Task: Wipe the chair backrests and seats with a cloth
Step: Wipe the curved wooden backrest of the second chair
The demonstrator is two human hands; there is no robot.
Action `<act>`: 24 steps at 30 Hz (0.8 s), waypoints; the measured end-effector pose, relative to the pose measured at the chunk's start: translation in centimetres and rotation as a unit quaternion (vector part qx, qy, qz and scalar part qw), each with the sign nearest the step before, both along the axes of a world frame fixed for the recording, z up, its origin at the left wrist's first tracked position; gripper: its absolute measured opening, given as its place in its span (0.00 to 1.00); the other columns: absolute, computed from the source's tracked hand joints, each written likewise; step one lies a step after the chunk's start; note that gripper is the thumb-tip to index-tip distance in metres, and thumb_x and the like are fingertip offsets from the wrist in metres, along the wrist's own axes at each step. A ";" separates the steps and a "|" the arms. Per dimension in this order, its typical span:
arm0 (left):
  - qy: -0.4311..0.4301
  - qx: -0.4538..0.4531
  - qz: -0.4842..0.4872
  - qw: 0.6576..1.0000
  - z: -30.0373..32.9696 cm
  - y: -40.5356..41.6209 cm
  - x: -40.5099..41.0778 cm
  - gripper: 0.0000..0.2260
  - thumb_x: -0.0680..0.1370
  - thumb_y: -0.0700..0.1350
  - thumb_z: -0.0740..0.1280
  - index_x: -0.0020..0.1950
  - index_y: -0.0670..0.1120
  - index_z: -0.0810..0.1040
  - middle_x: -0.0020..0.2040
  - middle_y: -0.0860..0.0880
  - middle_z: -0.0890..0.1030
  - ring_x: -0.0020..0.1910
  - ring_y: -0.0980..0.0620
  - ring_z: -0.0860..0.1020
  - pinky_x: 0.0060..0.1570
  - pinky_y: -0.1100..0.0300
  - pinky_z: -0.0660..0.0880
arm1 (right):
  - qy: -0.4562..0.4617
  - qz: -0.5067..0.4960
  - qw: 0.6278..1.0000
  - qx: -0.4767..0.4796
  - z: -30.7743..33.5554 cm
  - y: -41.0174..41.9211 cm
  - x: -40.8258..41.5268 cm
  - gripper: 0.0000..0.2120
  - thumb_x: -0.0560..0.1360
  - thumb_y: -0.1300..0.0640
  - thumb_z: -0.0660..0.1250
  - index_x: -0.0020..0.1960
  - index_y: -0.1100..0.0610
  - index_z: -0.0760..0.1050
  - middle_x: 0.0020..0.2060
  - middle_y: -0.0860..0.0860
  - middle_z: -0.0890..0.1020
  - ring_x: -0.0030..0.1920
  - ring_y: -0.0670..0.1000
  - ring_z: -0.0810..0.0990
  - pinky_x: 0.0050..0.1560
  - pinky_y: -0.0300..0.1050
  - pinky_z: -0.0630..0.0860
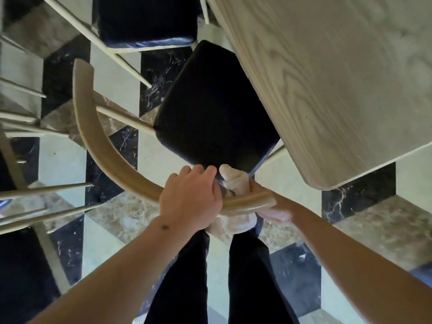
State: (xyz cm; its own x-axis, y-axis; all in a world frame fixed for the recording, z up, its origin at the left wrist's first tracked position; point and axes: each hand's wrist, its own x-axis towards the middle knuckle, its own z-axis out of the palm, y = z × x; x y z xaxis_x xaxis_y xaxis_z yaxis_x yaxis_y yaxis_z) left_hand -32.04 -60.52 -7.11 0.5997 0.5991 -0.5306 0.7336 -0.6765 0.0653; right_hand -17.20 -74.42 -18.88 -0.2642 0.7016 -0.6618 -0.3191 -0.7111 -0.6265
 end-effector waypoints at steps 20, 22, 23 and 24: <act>0.065 0.025 -0.017 0.997 -1.0 -0.1 0.4 0.26 0.80 0.59 0.45 0.74 0.55 0.69 0.70 0.51 0.76 0.64 0.47 0.76 0.57 0.49 0.74 | -0.321 -0.018 0.901 0.292 -3.5 1.0 -4.6 0.09 0.79 0.53 0.68 0.50 0.38 0.76 0.43 0.41 0.81 0.42 0.44 0.81 0.43 0.35 0.75; 0.068 0.024 -0.017 0.997 -1.1 -0.1 0.3 0.27 0.80 0.60 0.44 0.76 0.56 0.66 0.74 0.51 0.73 0.68 0.47 0.74 0.61 0.47 0.73 | -0.298 -0.086 0.907 0.286 -3.3 0.1 -5.7 0.15 0.78 0.55 0.71 0.63 0.46 0.74 0.56 0.44 0.80 0.56 0.47 0.81 0.58 0.43 0.78; 0.068 0.022 -0.017 0.997 -1.0 -0.1 0.4 0.28 0.80 0.60 0.43 0.77 0.56 0.65 0.75 0.51 0.72 0.70 0.47 0.73 0.63 0.47 0.73 | -0.309 -0.108 0.894 0.306 -3.6 -0.4 -6.4 0.20 0.78 0.56 0.73 0.67 0.49 0.72 0.60 0.46 0.79 0.60 0.48 0.80 0.62 0.47 0.77; 0.069 0.020 -0.016 0.997 -1.1 -0.1 0.4 0.28 0.80 0.60 0.42 0.77 0.56 0.65 0.76 0.51 0.71 0.71 0.47 0.73 0.64 0.46 0.72 | -0.314 -0.124 0.888 0.313 -3.6 -0.5 -7.0 0.22 0.77 0.57 0.74 0.68 0.50 0.71 0.61 0.47 0.78 0.62 0.49 0.79 0.64 0.50 0.76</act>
State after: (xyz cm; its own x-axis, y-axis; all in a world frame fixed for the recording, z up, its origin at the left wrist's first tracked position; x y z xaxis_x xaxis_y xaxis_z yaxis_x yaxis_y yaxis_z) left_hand -31.61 -60.58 -8.21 0.5414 0.6035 -0.5854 0.7124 -0.6991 -0.0618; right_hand -24.24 -74.95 -22.46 0.2317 0.9691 -0.0844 0.1342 -0.1177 -0.9839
